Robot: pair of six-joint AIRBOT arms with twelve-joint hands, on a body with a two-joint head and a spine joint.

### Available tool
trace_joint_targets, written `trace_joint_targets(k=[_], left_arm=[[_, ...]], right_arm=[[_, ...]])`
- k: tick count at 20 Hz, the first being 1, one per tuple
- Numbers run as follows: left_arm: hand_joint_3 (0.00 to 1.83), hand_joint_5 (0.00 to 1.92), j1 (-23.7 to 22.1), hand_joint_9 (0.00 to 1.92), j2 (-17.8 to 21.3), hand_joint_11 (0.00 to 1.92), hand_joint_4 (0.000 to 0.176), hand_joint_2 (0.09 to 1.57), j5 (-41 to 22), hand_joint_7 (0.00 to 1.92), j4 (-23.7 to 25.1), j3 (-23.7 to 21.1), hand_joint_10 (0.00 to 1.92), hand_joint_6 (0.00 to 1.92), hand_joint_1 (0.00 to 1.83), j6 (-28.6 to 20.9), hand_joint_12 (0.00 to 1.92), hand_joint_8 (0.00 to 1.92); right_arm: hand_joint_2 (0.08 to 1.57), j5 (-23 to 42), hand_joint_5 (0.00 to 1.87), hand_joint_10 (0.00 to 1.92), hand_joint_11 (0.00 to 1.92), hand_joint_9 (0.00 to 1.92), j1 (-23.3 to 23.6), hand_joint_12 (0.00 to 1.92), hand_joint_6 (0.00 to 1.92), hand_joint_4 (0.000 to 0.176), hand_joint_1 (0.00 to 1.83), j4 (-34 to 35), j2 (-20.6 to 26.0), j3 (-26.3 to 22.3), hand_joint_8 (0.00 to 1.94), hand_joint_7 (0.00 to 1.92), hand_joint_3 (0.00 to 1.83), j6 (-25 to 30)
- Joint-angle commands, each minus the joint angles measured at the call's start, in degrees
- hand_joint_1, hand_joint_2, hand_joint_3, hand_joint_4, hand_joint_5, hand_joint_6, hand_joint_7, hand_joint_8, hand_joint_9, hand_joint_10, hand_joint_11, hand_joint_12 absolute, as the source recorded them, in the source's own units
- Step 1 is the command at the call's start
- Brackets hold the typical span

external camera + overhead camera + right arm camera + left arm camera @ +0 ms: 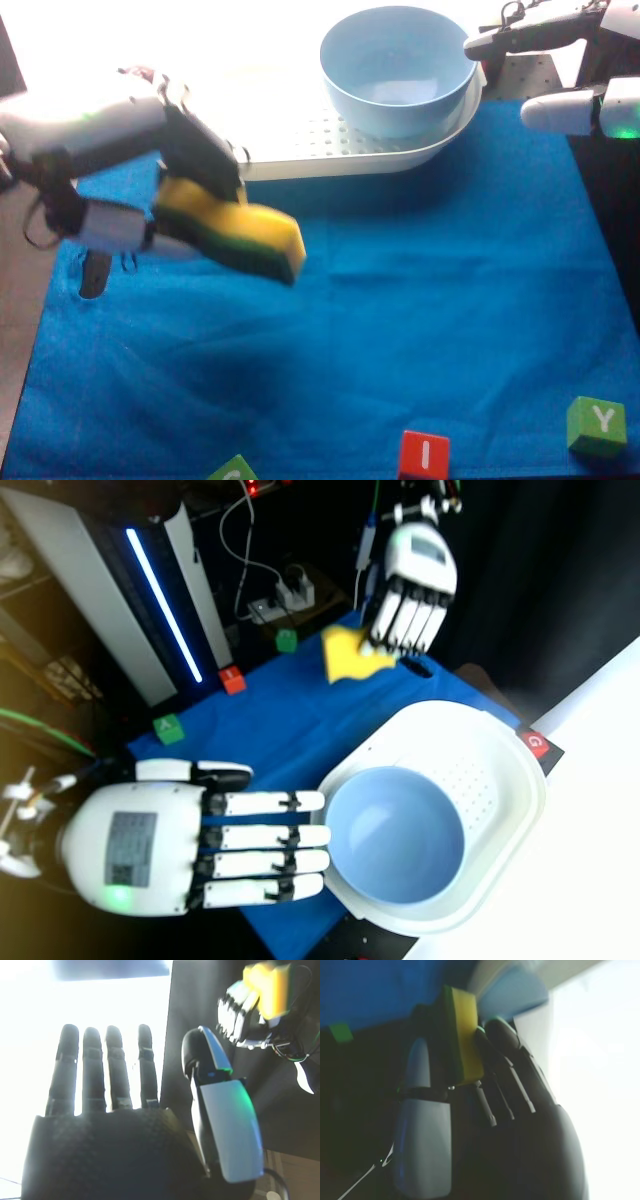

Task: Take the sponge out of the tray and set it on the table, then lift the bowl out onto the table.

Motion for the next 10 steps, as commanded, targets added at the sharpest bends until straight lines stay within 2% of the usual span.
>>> trace_joint_targets(k=[1, 2, 3, 4, 5, 6, 7, 8, 9, 10], left_arm=[[0.0, 1.06, -0.33, 0.89, -0.53, 0.85, 0.0, 1.11, -5.16, 0.88, -0.81, 0.21, 1.27, 0.81, 1.37, -1.46, 1.21, 0.99], [0.0, 1.05, -0.06, 0.88, -0.89, 0.85, 0.0, 1.12, -4.13, 0.85, 0.4, 0.26, 1.3, 0.82, 1.37, -2.07, 1.24, 1.01], [0.0, 1.05, 0.05, 0.88, -1.01, 0.83, 0.0, 1.12, -3.44, 0.86, 0.96, 0.25, 1.31, 0.83, 1.37, -2.14, 1.24, 1.0], [0.0, 1.04, 0.15, 0.89, -1.09, 0.84, 0.0, 1.13, -2.94, 0.82, 1.4, 0.25, 1.33, 0.79, 1.37, -2.24, 1.3, 1.07], [0.0, 1.02, 0.22, 0.89, -1.17, 0.83, 0.0, 1.14, -2.21, 0.79, 1.69, 0.26, 1.35, 0.79, 1.37, -2.24, 1.33, 1.13], [0.0, 1.08, 0.29, 0.79, -1.37, 0.79, 0.0, 1.13, -1.28, 0.81, 1.85, 0.45, 1.14, 0.77, 1.26, -2.24, 1.4, 1.24], [0.0, 1.08, 0.35, 0.74, -1.58, 0.73, 0.0, 1.13, -0.78, 0.81, 1.86, 0.69, 0.99, 0.78, 1.24, -2.24, 1.38, 1.27], [0.0, 1.04, 0.45, 0.69, -1.83, 0.62, 0.0, 1.09, -0.37, 0.76, 1.84, 1.05, 0.91, 0.86, 1.18, -2.24, 1.36, 0.71], [0.0, 0.92, 0.47, 0.69, -1.94, 0.58, 0.0, 1.01, -0.13, 0.81, 1.79, 1.22, 0.84, 0.34, 1.12, -2.24, 1.31, 0.42], [0.0, 0.87, 0.48, 0.66, -1.98, 0.5, 0.0, 0.97, -0.01, 0.83, 1.75, 1.33, 0.78, 0.11, 0.99, -2.24, 1.33, 0.24]], right_arm=[[1.29, 5.26, 0.46, 0.01, 0.11, 0.25, 0.36, 0.45, 0.0, 0.037, 0.55, 3.61, -0.07, -0.04, 0.0, 0.31, 0.0, 0.38], [1.29, 5.26, 0.45, 0.01, 0.11, 0.26, 0.36, 0.44, 0.0, 0.039, 0.55, 3.61, -0.07, -0.04, 0.0, 0.31, 0.0, 0.38], [1.29, 5.26, 0.45, 0.01, 0.11, 0.26, 0.36, 0.44, 0.0, 0.032, 0.57, 3.61, -0.07, -0.04, 0.0, 0.31, 0.0, 0.38], [1.29, 5.26, 0.45, 0.0, 0.08, 0.24, 0.36, 0.43, 0.0, 0.034, 0.57, 3.61, -0.07, -0.04, 0.0, 0.3, 0.0, 0.38], [1.29, 5.26, 0.46, 0.0, 0.05, 0.23, 0.36, 0.47, 0.0, 0.049, 0.58, 3.61, -0.07, -0.05, 0.0, 0.29, 0.0, 0.38], [1.29, 5.26, 0.46, 0.0, 0.05, 0.22, 0.36, 0.48, 0.0, 0.062, 0.58, 3.61, -0.09, -0.05, 0.0, 0.29, 0.0, 0.38], [1.29, 5.26, 0.47, 0.0, 0.06, 0.23, 0.36, 0.49, 0.0, 0.063, 0.58, 3.61, -0.1, -0.05, 0.0, 0.29, 0.0, 0.38], [1.3, 5.26, 0.47, 0.01, 0.06, 0.24, 0.3, 0.5, 0.0, 0.065, 0.57, 3.61, -0.11, -0.07, 0.0, 0.29, 0.0, 0.38], [1.3, 5.26, 0.46, 0.0, 0.06, 0.24, 0.21, 0.5, 0.0, 0.072, 0.56, 3.61, -0.11, -0.07, 0.0, 0.29, 0.0, 0.38], [1.31, 5.26, 0.45, 0.0, 0.02, 0.23, 0.15, 0.54, 0.0, 0.081, 0.55, 3.61, -0.1, -0.06, 0.0, 0.27, 0.0, 0.38]])
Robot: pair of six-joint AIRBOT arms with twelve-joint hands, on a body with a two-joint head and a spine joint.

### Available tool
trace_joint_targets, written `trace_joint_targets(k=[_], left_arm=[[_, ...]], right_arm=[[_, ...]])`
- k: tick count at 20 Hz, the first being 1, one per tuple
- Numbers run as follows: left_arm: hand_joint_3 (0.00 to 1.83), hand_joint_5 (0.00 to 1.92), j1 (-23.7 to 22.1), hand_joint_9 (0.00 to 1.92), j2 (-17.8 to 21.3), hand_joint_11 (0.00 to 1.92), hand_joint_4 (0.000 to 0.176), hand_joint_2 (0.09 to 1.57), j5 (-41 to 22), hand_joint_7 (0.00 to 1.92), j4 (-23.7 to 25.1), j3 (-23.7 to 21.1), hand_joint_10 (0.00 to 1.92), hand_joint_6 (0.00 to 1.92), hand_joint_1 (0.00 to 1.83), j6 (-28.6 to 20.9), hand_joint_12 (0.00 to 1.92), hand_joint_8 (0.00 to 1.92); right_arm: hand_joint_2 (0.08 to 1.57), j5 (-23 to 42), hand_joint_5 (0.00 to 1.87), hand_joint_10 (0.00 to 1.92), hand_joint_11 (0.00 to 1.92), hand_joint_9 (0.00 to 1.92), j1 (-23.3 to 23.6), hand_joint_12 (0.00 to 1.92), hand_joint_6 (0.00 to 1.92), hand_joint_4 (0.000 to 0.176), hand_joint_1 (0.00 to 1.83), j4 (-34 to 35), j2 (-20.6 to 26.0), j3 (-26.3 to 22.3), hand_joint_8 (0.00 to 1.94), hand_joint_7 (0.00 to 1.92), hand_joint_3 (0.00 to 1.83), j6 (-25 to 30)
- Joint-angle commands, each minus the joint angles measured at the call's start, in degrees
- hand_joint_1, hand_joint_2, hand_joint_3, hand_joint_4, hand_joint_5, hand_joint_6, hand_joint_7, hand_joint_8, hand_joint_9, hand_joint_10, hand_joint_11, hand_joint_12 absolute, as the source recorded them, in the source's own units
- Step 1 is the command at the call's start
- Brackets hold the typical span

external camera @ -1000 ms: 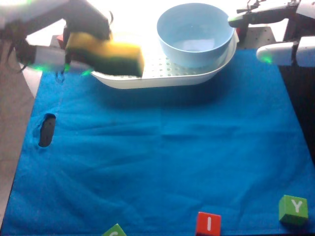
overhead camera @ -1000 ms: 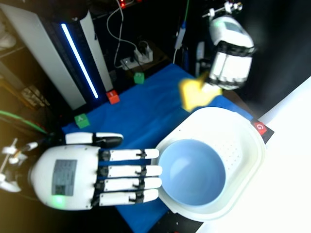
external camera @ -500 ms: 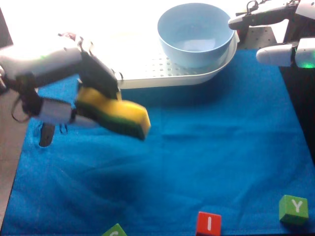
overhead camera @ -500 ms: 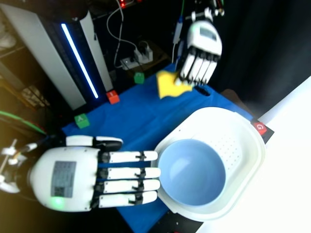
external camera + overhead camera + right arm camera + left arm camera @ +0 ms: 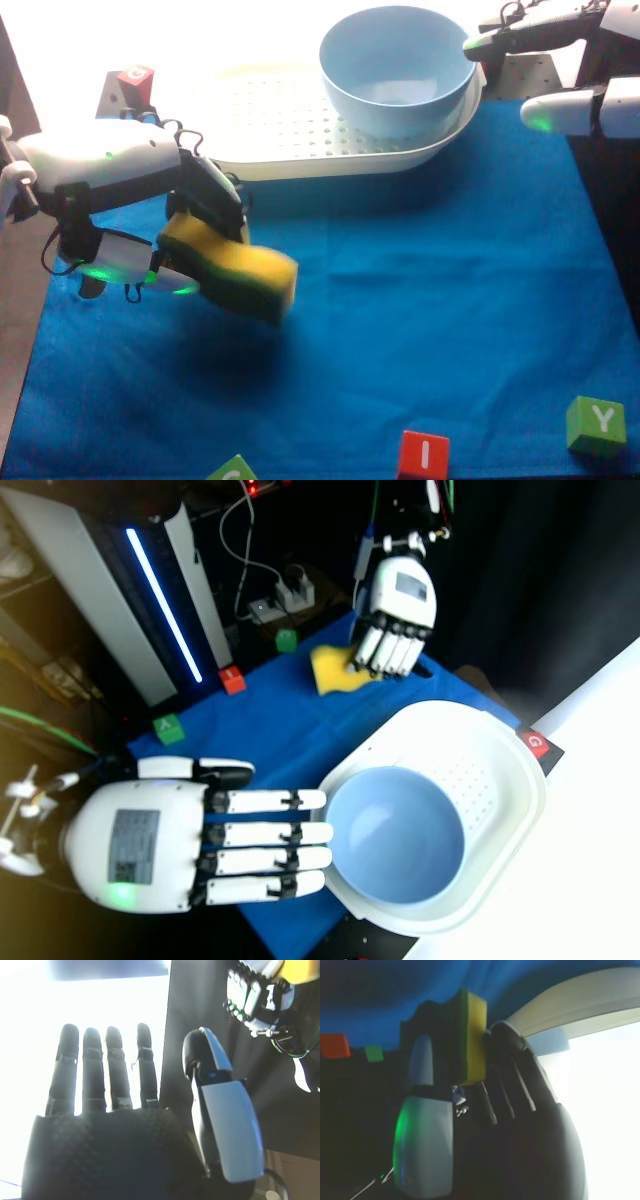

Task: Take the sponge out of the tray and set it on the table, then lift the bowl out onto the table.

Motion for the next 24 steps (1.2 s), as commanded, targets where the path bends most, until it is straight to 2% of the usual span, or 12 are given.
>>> trace_joint_targets(k=[1, 2, 8, 9, 11, 12, 13, 15, 16, 17, 19, 24], left_arm=[[0.0, 0.86, -0.36, 0.67, -0.3, 0.46, 0.0, 0.94, -5.17, 0.86, -1.86, 0.21, 0.73, 0.03, 0.92, -0.21, 1.37, 0.13], [0.0, 0.83, -0.36, 0.65, -0.32, 0.4, 0.0, 0.91, -4.97, 0.85, -1.86, 0.35, 0.72, 0.01, 0.82, -0.21, 1.45, 0.07], [0.0, 0.71, -0.34, 0.52, -0.74, 0.2, 0.048, 0.87, -4.21, 0.79, -2.11, 1.1, 0.75, 0.0, 0.74, -0.2, 1.52, 0.0], [0.0, 0.64, -0.3, 0.51, -0.66, 0.15, 0.071, 0.86, -4.6, 0.73, -2.82, 1.29, 0.65, 0.0, 0.72, -0.04, 1.5, 0.0], [0.0, 0.3, -0.19, 0.34, -0.16, 0.01, 0.127, 0.82, -6.05, 0.38, -6.79, 1.35, 0.19, 0.01, 0.62, 3.04, 1.14, 0.01], [0.0, 0.17, -0.14, 0.2, 0.06, 0.0, 0.166, 0.8, -6.87, 0.19, -9.3, 1.35, 0.07, 0.01, 0.6, 5.15, 0.72, 0.02], [0.0, 0.08, -0.08, 0.08, 0.21, 0.0, 0.176, 0.82, -7.84, 0.07, -12.26, 1.37, 0.02, 0.01, 0.56, 7.57, 0.22, 0.01], [0.0, 0.1, 0.06, 0.06, 0.26, 0.0, 0.176, 0.85, -9.84, 0.07, -17.12, 1.7, 0.01, 0.0, 0.46, 10.99, 0.22, 0.0], [0.02, 0.13, 0.15, 0.01, 0.23, 0.0, 0.116, 0.97, -11.95, 0.05, -22.16, 2.26, 0.0, 0.0, 0.29, 14.2, 0.16, 0.0], [0.02, 0.12, 0.15, 0.0, 0.22, 0.0, 0.144, 1.0, -12.38, 0.03, -23.57, 2.37, 0.0, 0.0, 0.22, 15.24, 0.03, 0.0], [0.01, 0.1, 0.14, 0.0, 0.03, 0.0, 0.118, 1.07, -14.0, 0.0, -28.18, 3.08, 0.0, 0.0, 0.23, 18.13, 0.0, 0.0], [0.0, 0.08, 0.09, 0.0, -2.17, 0.0, 0.141, 1.06, -15.35, 0.0, -33.11, 5.85, 0.0, 0.0, 0.25, 18.87, 0.0, 0.0]], right_arm=[[1.31, 5.32, 0.45, 0.0, 0.0, 0.23, 0.31, 0.55, 0.0, 0.083, 0.55, 3.59, -0.1, -0.05, 0.0, 0.27, 0.0, 0.36], [1.3, 5.32, 0.45, 0.0, 0.0, 0.22, 0.3, 0.54, 0.0, 0.096, 0.53, 3.59, -0.1, -0.04, 0.0, 0.27, 0.0, 0.36], [1.3, 5.32, 0.46, 0.01, 0.05, 0.25, 0.06, 0.54, 0.0, 0.091, 0.52, 3.6, -0.1, -0.04, 0.0, 0.28, 0.0, 0.36], [1.3, 5.32, 0.45, 0.0, 0.04, 0.24, 0.04, 0.53, 0.0, 0.093, 0.53, 3.6, -0.08, -0.04, 0.0, 0.28, 0.0, 0.36], [1.27, 5.33, 0.42, 0.0, 0.0, 0.19, 0.04, 0.49, 0.0, 0.11, 0.49, 3.6, -0.04, -0.05, 0.0, 0.24, 0.0, 0.36], [1.23, 5.35, 0.41, 0.0, 0.0, 0.16, 0.05, 0.42, 0.0, 0.115, 0.53, 3.71, -0.04, -0.07, 0.0, 0.23, 0.0, 0.36], [1.17, 5.4, 0.38, 0.0, 0.0, 0.1, 0.05, 0.27, 0.0, 0.155, 0.59, 3.72, -0.04, -0.22, 0.0, 0.19, 0.0, 0.35], [1.15, 5.54, 0.37, 0.0, 0.0, 0.09, 0.06, 0.24, 0.0, 0.172, 0.59, 3.54, -0.04, -0.28, 0.0, 0.18, 0.0, 0.35], [1.1, 5.92, 0.36, 0.0, 0.0, 0.15, 0.28, 0.35, 0.0, 0.138, 0.61, 3.57, -0.21, 0.08, 0.0, 0.22, 0.0, 0.34], [1.09, 5.97, 0.35, 0.01, 0.0, 0.16, 0.43, 0.37, 0.0, 0.138, 0.62, 3.57, -0.21, 0.24, 0.0, 0.23, 0.0, 0.34], [1.06, 6.09, 0.35, 0.0, 0.0, 0.14, 1.0, 0.3, 0.0, 0.151, 0.63, 3.57, -0.49, 1.28, 0.0, 0.22, 0.0, 0.34], [1.03, 5.52, 0.37, 0.01, 0.0, 0.18, 3.12, 0.34, 0.0, 0.117, 0.72, 4.11, -4.53, 5.47, 0.0, 0.26, 0.0, 0.35]])
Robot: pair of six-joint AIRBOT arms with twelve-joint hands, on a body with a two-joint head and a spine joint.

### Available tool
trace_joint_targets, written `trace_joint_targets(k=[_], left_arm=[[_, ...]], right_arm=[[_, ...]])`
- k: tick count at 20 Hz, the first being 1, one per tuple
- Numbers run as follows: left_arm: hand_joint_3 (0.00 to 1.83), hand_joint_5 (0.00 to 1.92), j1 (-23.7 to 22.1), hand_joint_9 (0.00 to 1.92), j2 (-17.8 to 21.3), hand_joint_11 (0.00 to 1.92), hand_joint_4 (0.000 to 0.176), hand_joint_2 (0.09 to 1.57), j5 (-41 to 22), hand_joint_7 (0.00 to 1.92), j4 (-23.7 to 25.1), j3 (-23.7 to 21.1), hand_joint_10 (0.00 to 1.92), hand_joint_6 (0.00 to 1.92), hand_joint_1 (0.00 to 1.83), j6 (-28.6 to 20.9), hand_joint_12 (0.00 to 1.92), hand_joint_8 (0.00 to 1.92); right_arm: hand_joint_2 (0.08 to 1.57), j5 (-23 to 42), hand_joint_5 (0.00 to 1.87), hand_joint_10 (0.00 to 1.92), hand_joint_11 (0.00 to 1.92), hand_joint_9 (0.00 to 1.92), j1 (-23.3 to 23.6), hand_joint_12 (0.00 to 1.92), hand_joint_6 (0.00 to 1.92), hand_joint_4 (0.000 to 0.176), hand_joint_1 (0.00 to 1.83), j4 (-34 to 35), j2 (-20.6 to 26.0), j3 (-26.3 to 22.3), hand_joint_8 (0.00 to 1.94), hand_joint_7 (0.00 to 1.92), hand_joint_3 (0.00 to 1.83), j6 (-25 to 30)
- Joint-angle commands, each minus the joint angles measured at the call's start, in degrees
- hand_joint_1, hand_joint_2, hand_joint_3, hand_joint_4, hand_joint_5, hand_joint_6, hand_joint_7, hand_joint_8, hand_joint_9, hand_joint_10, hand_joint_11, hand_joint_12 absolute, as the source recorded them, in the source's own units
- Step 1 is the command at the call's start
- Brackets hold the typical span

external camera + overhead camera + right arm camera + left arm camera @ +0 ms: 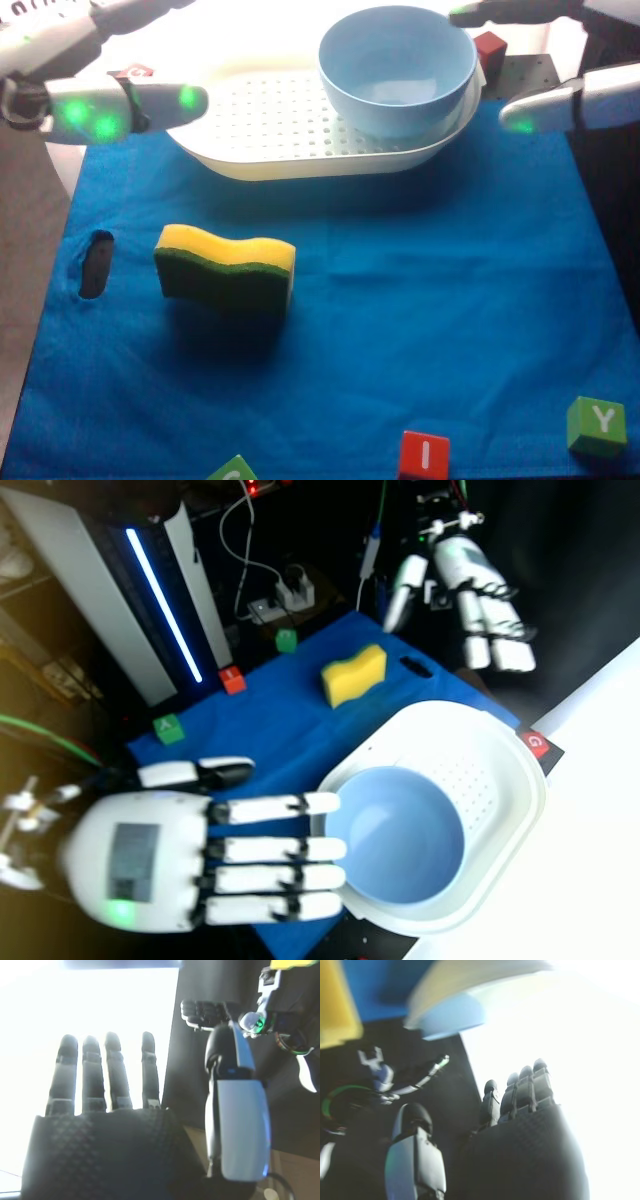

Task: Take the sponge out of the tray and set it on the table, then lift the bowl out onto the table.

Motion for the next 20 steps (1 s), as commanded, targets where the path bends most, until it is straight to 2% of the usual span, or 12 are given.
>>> trace_joint_targets(k=[1, 2, 4, 6, 8, 10, 12, 14, 16, 18, 19, 20], left_arm=[[0.0, 0.08, -0.49, 0.0, -0.51, 0.0, 0.152, 1.02, -6.22, 0.0, -0.53, 0.19, 0.0, 0.0, 0.32, -0.26, 0.0, 0.0], [0.0, 0.08, -0.48, 0.0, -0.78, 0.0, 0.162, 1.01, -6.1, 0.0, -0.53, 0.25, 0.0, 0.0, 0.34, -0.26, 0.0, 0.0], [0.0, 0.04, -0.5, 0.0, -1.28, 0.0, 0.172, 0.99, -6.12, 0.0, -0.58, 0.45, 0.0, 0.0, 0.4, -0.26, 0.0, 0.0], [0.0, 0.02, -0.5, 0.0, -1.76, 0.0, 0.173, 0.98, -6.21, 0.0, -0.79, 0.77, 0.0, 0.0, 0.42, -0.27, 0.0, 0.0], [0.0, 0.03, -0.5, 0.0, -1.81, 0.0, 0.176, 0.95, -6.4, 0.0, -0.9, 0.74, 0.0, 0.01, 0.47, -0.27, 0.0, 0.0], [0.0, 0.04, -0.5, 0.0, -2.01, 0.0, 0.176, 0.94, -6.38, 0.0, -0.92, 0.76, 0.0, 0.01, 0.53, -0.28, 0.0, 0.0], [0.0, 0.03, -0.5, 0.0, -2.26, 0.0, 0.176, 0.94, -6.38, 0.0, -0.92, 0.86, 0.0, 0.0, 0.52, -0.28, 0.0, 0.0], [0.0, 0.05, -0.5, 0.0, -2.36, 0.0, 0.176, 0.94, -6.44, 0.0, -0.93, 0.86, 0.0, 0.01, 0.57, -0.28, 0.0, 0.0], [0.0, 0.06, -0.5, 0.0, -2.52, 0.0, 0.176, 0.93, -6.51, 0.0, -0.93, 0.86, 0.0, 0.01, 0.61, -0.28, 0.0, 0.0], [0.0, 0.06, -0.5, 0.0, -2.59, 0.0, 0.176, 0.93, -6.54, 0.0, -0.93, 0.86, 0.0, 0.01, 0.59, -0.29, 0.0, 0.0], [0.0, 0.06, -0.5, 0.0, -2.61, 0.0, 0.176, 0.93, -6.54, 0.0, -0.93, 0.86, 0.0, 0.01, 0.6, -0.29, 0.0, 0.0], [0.0, 0.07, -0.5, 0.0, -2.63, 0.0, 0.176, 0.93, -6.55, 0.0, -0.93, 0.86, 0.0, 0.01, 0.61, -0.29, 0.0, 0.0]], right_arm=[[1.03, 5.1, 0.38, 0.0, 0.0, 0.22, 1.31, 0.48, 0.0, 0.095, 0.78, 3.54, -0.37, 0.61, 0.0, 0.29, 0.0, 0.38], [1.04, 4.88, 0.38, 0.0, 0.0, 0.24, 1.92, 0.58, 0.0, 0.089, 0.77, 3.53, -0.96, 1.11, 0.0, 0.3, 0.0, 0.38], [1.03, 4.23, 0.39, 0.0, 0.0, 0.25, 2.73, 0.6, 0.0, 0.128, 0.76, 3.49, -2.14, 2.08, 0.0, 0.3, 0.0, 0.38], [1.04, 2.82, 0.4, 0.0, 0.0, 0.24, 3.59, 0.53, 0.0, 0.109, 0.77, 2.64, -3.41, 2.99, 0.01, 0.32, 0.0, 0.38], [1.03, 0.96, 0.42, 0.0, 0.0, 0.21, 4.56, 0.47, 0.0, 0.114, 0.74, 1.23, -4.61, 3.6, 0.0, 0.31, 0.0, 0.38], [1.03, -0.39, 0.41, 0.0, 0.0, 0.21, 4.75, 0.47, 0.0, 0.16, 0.69, 0.31, -5.62, 4.17, 0.0, 0.27, 0.0, 0.38], [1.03, -2.95, 0.42, 0.0, 0.0, 0.21, 5.46, 0.57, 0.0, 0.154, 0.77, -1.81, -6.97, 4.98, 0.0, 0.29, 0.0, 0.38], [1.01, -4.72, 0.46, 0.01, 0.0, 0.27, 6.04, 0.75, 0.0, 0.13, 0.82, -3.4, -7.84, 5.51, 0.0, 0.3, 0.0, 0.38], [1.01, -6.54, 0.46, 0.0, 0.0, 0.22, 6.61, 0.63, 0.0, 0.124, 0.84, -4.92, -8.74, 6.12, 0.0, 0.29, 0.0, 0.38], [1.0, -8.19, 0.45, 0.0, 0.0, 0.2, 7.39, 0.59, 0.0, 0.137, 0.82, -6.73, -9.54, 6.64, 0.0, 0.28, 0.0, 0.39], [0.99, -8.94, 0.46, 0.0, 0.0, 0.21, 7.73, 0.62, 0.0, 0.12, 0.83, -7.61, -9.86, 6.83, 0.0, 0.3, 0.0, 0.46], [1.0, -9.92, 0.45, 0.0, 0.0, 0.19, 8.08, 0.57, 0.0, 0.133, 0.79, -9.47, -10.37, 7.34, 0.0, 0.29, 0.0, 1.44]])
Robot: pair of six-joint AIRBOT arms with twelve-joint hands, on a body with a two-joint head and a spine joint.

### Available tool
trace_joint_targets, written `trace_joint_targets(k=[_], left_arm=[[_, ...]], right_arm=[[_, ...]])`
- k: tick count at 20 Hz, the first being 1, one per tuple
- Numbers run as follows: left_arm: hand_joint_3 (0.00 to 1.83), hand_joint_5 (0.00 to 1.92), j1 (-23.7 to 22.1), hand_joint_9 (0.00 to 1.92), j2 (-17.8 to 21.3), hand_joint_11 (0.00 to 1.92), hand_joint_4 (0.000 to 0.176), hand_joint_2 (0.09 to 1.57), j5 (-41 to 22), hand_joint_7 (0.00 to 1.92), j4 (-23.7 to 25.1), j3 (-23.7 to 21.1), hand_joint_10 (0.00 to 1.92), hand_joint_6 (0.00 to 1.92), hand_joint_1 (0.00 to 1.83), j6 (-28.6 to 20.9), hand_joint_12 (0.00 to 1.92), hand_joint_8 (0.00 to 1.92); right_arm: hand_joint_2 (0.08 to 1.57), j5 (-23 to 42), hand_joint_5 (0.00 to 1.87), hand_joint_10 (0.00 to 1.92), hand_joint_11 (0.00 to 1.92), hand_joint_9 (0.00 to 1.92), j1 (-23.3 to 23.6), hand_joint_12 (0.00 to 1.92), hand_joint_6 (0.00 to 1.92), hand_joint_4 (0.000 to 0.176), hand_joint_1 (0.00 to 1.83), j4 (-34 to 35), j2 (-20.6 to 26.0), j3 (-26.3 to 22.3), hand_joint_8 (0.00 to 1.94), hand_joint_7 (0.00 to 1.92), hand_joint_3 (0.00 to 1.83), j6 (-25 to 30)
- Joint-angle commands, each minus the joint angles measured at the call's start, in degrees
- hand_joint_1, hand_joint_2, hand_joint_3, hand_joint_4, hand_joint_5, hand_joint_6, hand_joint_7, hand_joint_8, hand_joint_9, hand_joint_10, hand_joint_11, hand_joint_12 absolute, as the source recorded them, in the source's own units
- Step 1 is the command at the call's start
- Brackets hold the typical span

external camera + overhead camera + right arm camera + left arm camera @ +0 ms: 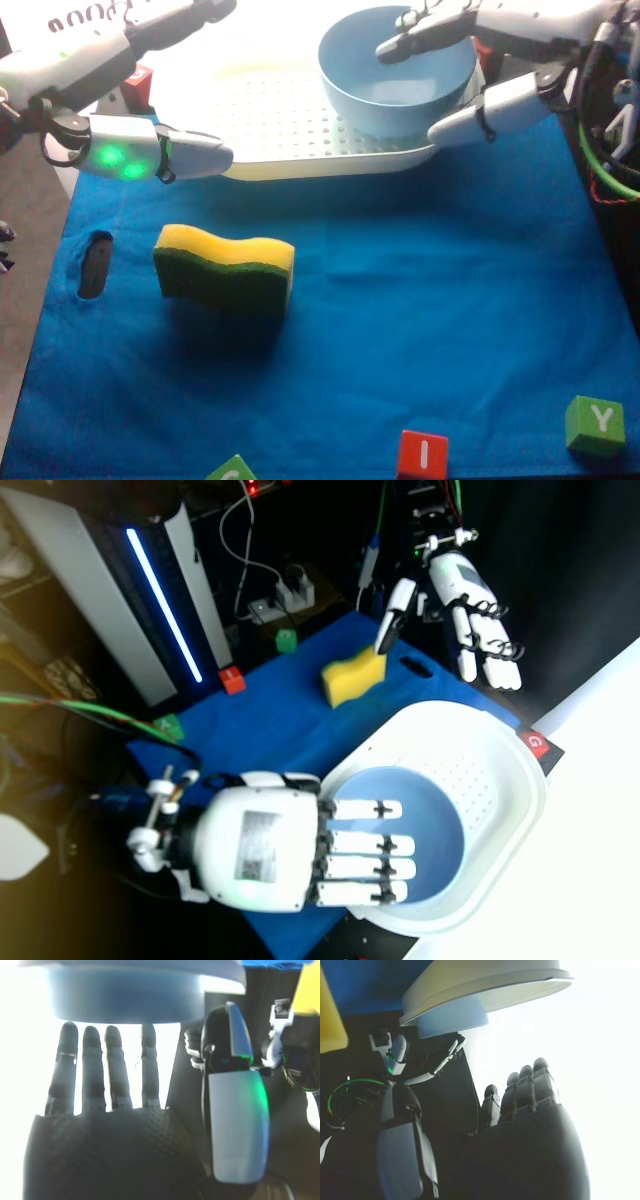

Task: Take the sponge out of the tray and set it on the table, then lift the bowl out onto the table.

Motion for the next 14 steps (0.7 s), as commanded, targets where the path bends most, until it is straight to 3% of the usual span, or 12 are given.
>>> trace_joint_targets(k=[1, 2, 3, 5, 6, 9, 11, 13, 14], left_arm=[[0.0, 0.07, -0.5, 0.0, -0.14, 0.0, 0.176, 0.92, -7.07, 0.0, -0.97, 0.25, 0.0, 0.01, 0.62, -0.33, 0.0, 0.0], [0.0, 0.07, -0.5, 0.0, -0.13, 0.0, 0.176, 0.92, -7.18, 0.0, -0.99, 0.26, 0.0, 0.01, 0.63, -0.34, 0.0, 0.0], [0.0, 0.07, -0.5, 0.0, -0.14, 0.0, 0.176, 0.92, -7.31, 0.0, -0.99, 0.26, 0.0, 0.01, 0.62, -0.36, 0.0, 0.0], [0.0, 0.08, -0.5, 0.0, -0.16, 0.0, 0.176, 0.92, -7.42, 0.0, -1.0, 0.26, 0.0, 0.01, 0.65, -0.42, 0.0, 0.0], [0.0, 0.09, -0.5, 0.0, -0.22, 0.0, 0.176, 0.92, -7.42, 0.0, -1.0, 0.26, 0.0, 0.01, 0.67, -0.42, 0.0, 0.0], [0.0, 0.09, -0.5, 0.0, -0.38, 0.0, 0.176, 0.92, -7.53, 0.0, -1.0, 0.31, 0.0, 0.01, 0.65, -0.48, 0.0, 0.0], [0.0, 0.08, -0.5, 0.0, -0.38, 0.0, 0.176, 0.92, -7.81, 0.0, -0.99, 0.31, 0.0, 0.0, 0.62, -0.63, 0.0, 0.0], [0.0, 0.07, -0.5, 0.0, -0.38, 0.0, 0.176, 0.91, -8.29, 0.0, -0.97, 0.28, 0.0, 0.0, 0.55, -0.74, 0.0, 0.0], [0.0, 0.07, -0.5, 0.0, -0.39, 0.0, 0.176, 0.91, -8.47, 0.0, -0.97, 0.26, 0.0, 0.0, 0.56, -0.85, 0.0, 0.0]], right_arm=[[1.01, 3.48, 0.45, 0.0, 0.0, 0.19, 1.27, 0.53, 0.0, 0.135, 0.72, 1.67, -0.7, 1.09, 0.0, 0.29, 0.0, 1.91], [1.01, 3.48, 0.45, 0.0, 0.0, 0.19, 1.39, 0.51, 0.0, 0.128, 0.7, 0.01, -1.75, 2.72, 0.0, 0.29, 0.0, 4.73], [1.01, 3.49, 0.47, 0.01, 0.0, 0.24, 1.55, 0.62, 0.0, 0.12, 0.7, -1.98, -3.16, 4.85, 0.0, 0.31, 0.0, 7.56], [1.01, 3.41, 0.49, 0.0, 0.0, 0.23, 1.9, 0.68, 0.0, 0.136, 0.75, -4.49, -4.66, 6.86, 0.0, 0.32, 0.0, 9.69], [1.01, 3.23, 0.5, 0.0, 0.0, 0.23, 2.08, 0.69, 0.01, 0.127, 0.76, -5.46, -5.02, 7.23, 0.0, 0.33, 0.0, 10.1], [1.03, 2.04, 0.5, 0.0, 0.0, 0.22, 3.39, 0.34, 0.0, 0.147, 0.7, -8.59, -6.16, 7.85, 0.0, 0.33, 0.0, 10.19], [1.06, 1.5, 0.5, 0.0, 0.0, 0.22, 4.09, 0.3, 0.0, 0.142, 0.64, -11.06, -6.87, 8.36, 0.0, 0.33, 0.01, 11.12], [1.07, 0.81, 0.53, 0.0, 0.0, 0.23, 4.93, 0.34, 0.0, 0.113, 0.7, -13.97, -7.84, 9.14, 0.0, 0.34, 0.0, 12.18], [1.07, 0.24, 0.53, 0.0, 0.0, 0.22, 5.47, 0.35, 0.0, 0.107, 0.74, -15.38, -8.34, 9.43, 0.0, 0.33, 0.0, 12.36]])
